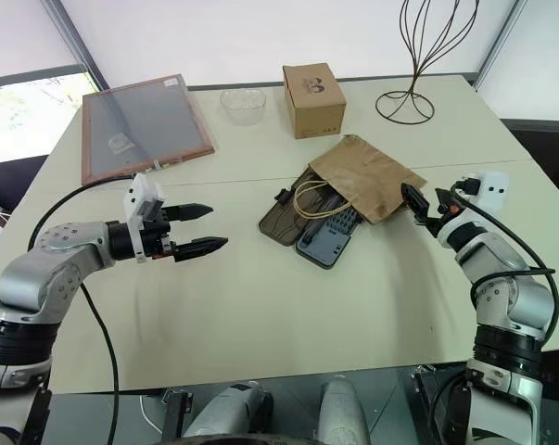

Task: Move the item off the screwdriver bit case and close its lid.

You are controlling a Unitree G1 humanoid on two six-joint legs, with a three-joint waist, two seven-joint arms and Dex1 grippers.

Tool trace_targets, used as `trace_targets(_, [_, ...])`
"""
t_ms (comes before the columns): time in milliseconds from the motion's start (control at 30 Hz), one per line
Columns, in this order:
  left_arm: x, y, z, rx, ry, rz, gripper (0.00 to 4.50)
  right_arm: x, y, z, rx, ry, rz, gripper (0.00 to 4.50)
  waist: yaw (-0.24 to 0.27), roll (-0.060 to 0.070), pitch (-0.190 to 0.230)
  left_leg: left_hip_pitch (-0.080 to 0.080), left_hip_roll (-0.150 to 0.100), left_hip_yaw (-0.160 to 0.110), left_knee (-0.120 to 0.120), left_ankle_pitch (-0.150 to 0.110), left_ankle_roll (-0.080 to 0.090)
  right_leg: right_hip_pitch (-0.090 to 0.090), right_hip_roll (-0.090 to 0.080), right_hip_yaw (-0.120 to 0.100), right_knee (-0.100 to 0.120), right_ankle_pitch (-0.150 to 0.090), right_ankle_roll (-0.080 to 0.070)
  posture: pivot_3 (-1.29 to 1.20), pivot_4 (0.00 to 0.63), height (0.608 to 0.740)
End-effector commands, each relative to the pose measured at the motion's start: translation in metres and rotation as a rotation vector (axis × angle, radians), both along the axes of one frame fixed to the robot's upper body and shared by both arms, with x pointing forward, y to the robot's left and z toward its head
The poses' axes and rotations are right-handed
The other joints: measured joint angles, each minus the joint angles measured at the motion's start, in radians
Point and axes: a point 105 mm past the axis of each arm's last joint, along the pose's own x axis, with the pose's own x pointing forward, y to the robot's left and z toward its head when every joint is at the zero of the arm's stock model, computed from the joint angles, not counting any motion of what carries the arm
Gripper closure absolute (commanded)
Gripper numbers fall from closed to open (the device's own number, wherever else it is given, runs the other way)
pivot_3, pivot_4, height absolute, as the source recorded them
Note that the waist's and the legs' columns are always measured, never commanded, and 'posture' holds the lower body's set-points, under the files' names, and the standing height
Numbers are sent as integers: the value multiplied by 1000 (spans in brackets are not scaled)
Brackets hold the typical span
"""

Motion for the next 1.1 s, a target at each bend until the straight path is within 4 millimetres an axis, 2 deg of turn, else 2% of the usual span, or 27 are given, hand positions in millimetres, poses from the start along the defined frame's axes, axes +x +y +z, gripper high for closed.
trace_targets(33, [-2,-2,10,-14,-34,-14,26,10,1,15,-10,-61,20,0,-3,0,0,0,0,0,0,0,0,0,0,0,0,0,0,0,150,740])
trace_targets(233, [1,-3,7,5,-42,-14,26,37,10,7,20,-53,48,0,-17,0,0,0,1,2,-1,0,0,-1,0,1,0,0,0,0,150,740])
trace_targets(400, [3,-3,9,5,-61,2,26,49,17,-6,47,-11,73,0,-15,0,0,0,1,2,-1,0,0,-2,1,1,0,0,0,0,150,740])
trace_targets(467, [4,-2,10,4,-73,17,0,52,18,-7,79,-9,75,518,-16,0,0,0,1,2,-1,0,0,-2,1,2,0,0,0,0,150,740])
trace_targets(533, [5,-1,10,4,-78,25,0,53,18,-4,86,-28,84,1297,-17,0,0,0,1,2,-1,0,0,-2,1,2,0,0,0,0,150,740])
trace_targets(700, [4,-2,7,2,-74,28,0,51,23,2,77,-53,112,4079,-17,0,0,0,1,2,-2,0,0,-2,1,2,0,0,0,0,150,740])
trace_targets(733, [4,-3,6,2,-73,27,0,51,23,4,74,-58,115,4468,-17,0,0,0,1,2,-2,0,0,-2,1,2,0,0,0,0,150,740])
trace_targets(833, [5,-4,4,0,-69,25,0,49,22,12,69,-94,105,4468,-17,0,0,0,1,2,-2,0,0,-2,1,2,0,0,0,0,150,740])
trace_targets(933, [5,-5,1,4,-65,23,0,44,15,31,87,-165,69,4468,-16,0,0,0,1,2,-2,0,0,-2,1,2,0,0,0,0,150,740])
trace_targets(1000, [5,-6,0,3,-62,23,0,35,-7,51,127,-243,-33,4468,-14,0,0,0,1,2,-2,0,0,-2,1,2,0,0,0,0,150,740])
trace_targets(1100, [5,-5,-1,1,-59,26,0,20,-35,64,158,-301,-161,4468,-11,0,0,0,1,2,-2,0,0,-3,1,2,0,0,0,0,150,740])
